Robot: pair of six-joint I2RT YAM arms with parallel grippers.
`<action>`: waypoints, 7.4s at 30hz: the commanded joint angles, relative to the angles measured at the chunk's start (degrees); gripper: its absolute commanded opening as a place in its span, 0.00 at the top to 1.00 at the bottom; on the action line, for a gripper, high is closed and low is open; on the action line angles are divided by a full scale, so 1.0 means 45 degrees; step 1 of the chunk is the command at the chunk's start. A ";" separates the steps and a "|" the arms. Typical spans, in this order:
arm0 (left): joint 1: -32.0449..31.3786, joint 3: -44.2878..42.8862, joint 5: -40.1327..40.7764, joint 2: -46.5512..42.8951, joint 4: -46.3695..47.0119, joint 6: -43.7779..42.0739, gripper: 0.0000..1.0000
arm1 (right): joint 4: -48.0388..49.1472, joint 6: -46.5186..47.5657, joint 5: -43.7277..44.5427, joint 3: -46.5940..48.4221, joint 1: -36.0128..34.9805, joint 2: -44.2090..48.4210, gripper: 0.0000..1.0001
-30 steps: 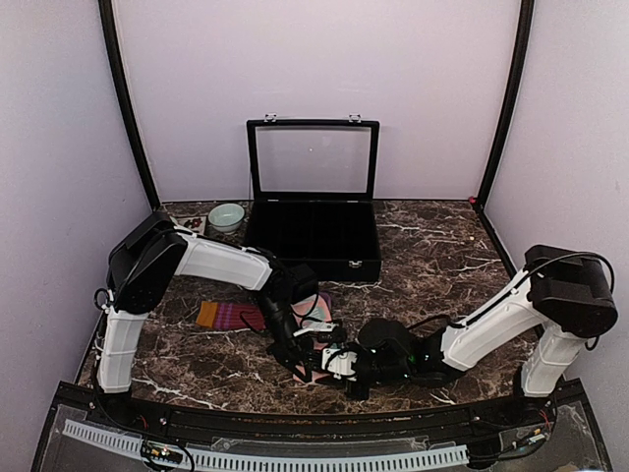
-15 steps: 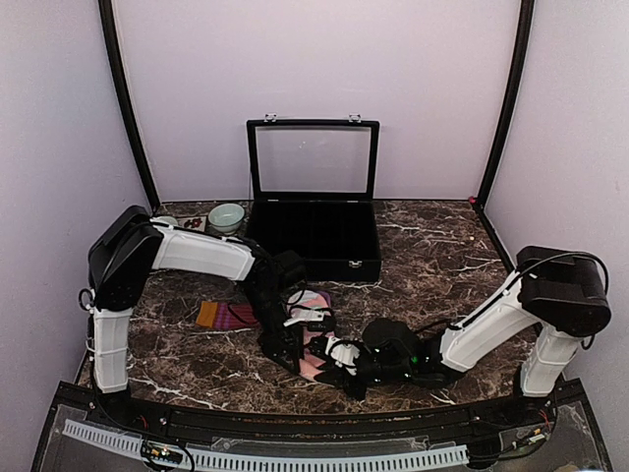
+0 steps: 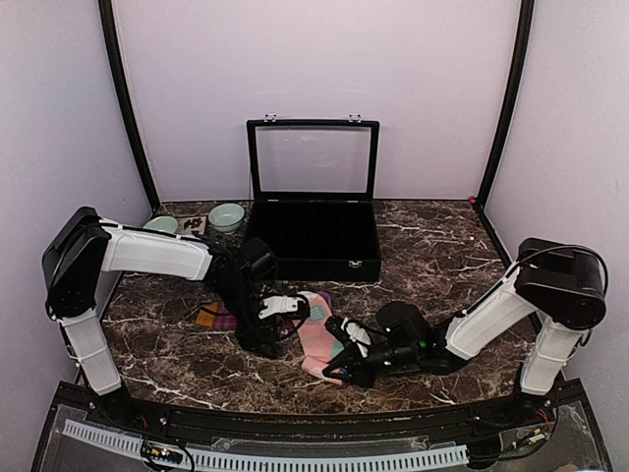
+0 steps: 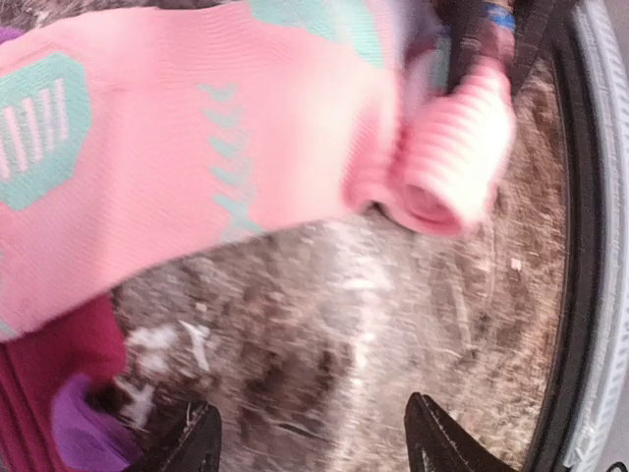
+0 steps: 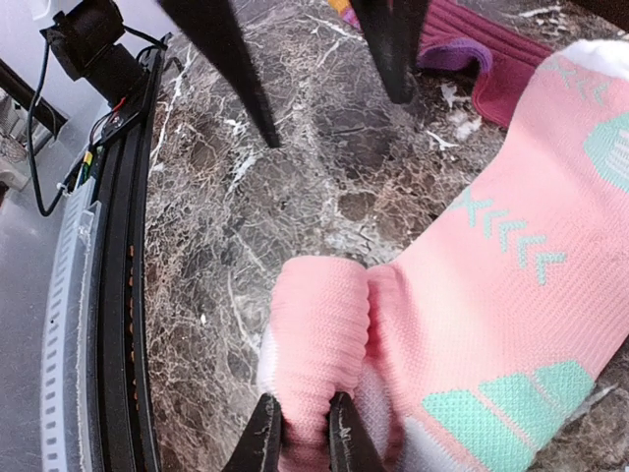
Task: Roll the socks
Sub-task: Roll the sock at the center of the board.
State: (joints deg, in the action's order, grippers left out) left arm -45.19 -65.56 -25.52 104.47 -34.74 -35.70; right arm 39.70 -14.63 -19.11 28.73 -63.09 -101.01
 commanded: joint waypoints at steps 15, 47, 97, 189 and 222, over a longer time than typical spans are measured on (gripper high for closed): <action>-0.2462 0.1428 -0.0574 -0.1654 0.2043 -0.0697 0.41 | -0.6034 -0.3124 -0.3375 0.1536 0.1930 -0.3382 1.00; -0.3005 0.0483 0.0454 -0.0304 0.3627 -0.1081 0.54 | -0.6149 -0.4186 -0.3790 0.1602 0.2393 -0.4477 0.99; -0.2929 0.1290 0.0454 0.2401 0.2293 -0.2454 0.80 | -0.4824 -0.3605 -0.0473 -0.0834 0.2443 0.1430 0.00; 0.0120 -0.0100 0.1053 0.0907 0.0011 -0.0549 0.20 | -0.5880 -0.0696 0.0168 0.2392 0.0854 -0.1775 1.00; -0.0107 0.3658 0.0056 -0.3508 0.3733 0.0257 0.05 | -0.7422 -0.2197 -0.1223 0.2677 0.2007 -0.3493 1.00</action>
State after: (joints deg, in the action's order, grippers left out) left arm -47.22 -50.11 -24.45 89.78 -19.94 -36.99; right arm 23.83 -23.33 -31.27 44.62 -55.09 -109.43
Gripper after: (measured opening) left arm 0.947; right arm 0.110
